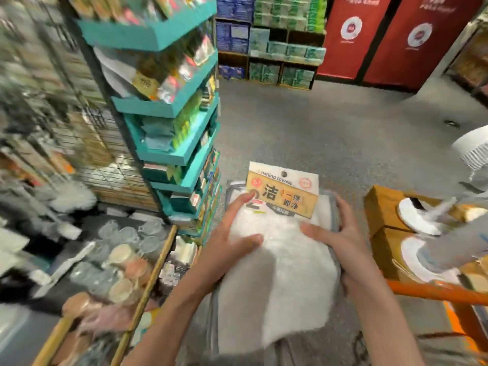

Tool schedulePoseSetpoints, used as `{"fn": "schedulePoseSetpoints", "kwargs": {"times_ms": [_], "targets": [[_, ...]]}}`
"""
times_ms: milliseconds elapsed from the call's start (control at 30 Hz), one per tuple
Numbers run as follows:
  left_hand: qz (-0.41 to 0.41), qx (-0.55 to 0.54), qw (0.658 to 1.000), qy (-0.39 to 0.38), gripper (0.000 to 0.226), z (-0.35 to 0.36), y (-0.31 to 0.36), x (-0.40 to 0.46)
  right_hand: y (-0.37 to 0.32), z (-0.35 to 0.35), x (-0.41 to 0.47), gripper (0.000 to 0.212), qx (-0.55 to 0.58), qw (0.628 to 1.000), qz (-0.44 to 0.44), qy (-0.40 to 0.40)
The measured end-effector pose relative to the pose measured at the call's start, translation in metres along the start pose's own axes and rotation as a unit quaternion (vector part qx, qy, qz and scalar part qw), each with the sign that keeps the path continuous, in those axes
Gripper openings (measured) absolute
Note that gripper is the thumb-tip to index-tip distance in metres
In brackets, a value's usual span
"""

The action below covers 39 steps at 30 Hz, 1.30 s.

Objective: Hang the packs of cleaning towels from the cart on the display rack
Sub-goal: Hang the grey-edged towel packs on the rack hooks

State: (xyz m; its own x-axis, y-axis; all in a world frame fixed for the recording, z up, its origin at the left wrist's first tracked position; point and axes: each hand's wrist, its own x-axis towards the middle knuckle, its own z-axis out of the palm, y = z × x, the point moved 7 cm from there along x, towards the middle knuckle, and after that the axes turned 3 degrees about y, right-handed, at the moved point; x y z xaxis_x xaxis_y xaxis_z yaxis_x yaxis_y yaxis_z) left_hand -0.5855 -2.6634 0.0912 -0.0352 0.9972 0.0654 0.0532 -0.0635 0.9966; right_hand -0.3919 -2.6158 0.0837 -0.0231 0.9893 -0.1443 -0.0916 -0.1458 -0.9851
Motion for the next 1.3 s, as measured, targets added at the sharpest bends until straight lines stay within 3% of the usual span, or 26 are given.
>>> {"fn": "schedulePoseSetpoints", "kwargs": {"times_ms": [200, 400, 600, 800, 967, 1067, 1167, 1300], "targets": [[-0.037, -0.035, 0.993, 0.103, 0.061, -0.054, -0.026, 0.026, 0.003, 0.061, 0.064, 0.074, -0.049, 0.986, 0.063, -0.146], [-0.06, -0.11, 0.966, 0.224, 0.061, -0.102, -0.04, 0.065, -0.011, 0.138, 0.153, 0.059, -0.119, 0.965, 0.011, -0.236], [-0.052, -0.113, 0.924, 0.362, 0.062, -0.157, -0.04, 0.069, -0.018, 0.244, 0.19, 0.051, -0.169, 0.912, -0.077, -0.366], [-0.044, -0.066, 0.866, 0.494, 0.077, -0.216, -0.044, 0.038, -0.003, 0.34, 0.178, 0.052, -0.143, 0.858, -0.032, -0.492], [-0.022, -0.039, 0.832, 0.553, 0.077, -0.252, -0.045, 0.007, 0.019, 0.405, 0.16, 0.05, -0.151, 0.844, 0.005, -0.515], [-0.008, -0.07, 0.816, 0.574, 0.086, -0.276, -0.054, -0.014, 0.034, 0.438, 0.142, 0.072, -0.209, 0.838, 0.002, -0.505], [-0.006, -0.061, 0.804, 0.592, 0.092, -0.296, -0.056, -0.035, 0.039, 0.47, 0.125, 0.041, -0.204, 0.846, 0.0, -0.493], [-0.002, -0.051, 0.803, 0.594, 0.093, -0.319, -0.058, -0.057, 0.049, 0.497, 0.11, 0.042, -0.206, 0.856, -0.008, -0.474]]}}
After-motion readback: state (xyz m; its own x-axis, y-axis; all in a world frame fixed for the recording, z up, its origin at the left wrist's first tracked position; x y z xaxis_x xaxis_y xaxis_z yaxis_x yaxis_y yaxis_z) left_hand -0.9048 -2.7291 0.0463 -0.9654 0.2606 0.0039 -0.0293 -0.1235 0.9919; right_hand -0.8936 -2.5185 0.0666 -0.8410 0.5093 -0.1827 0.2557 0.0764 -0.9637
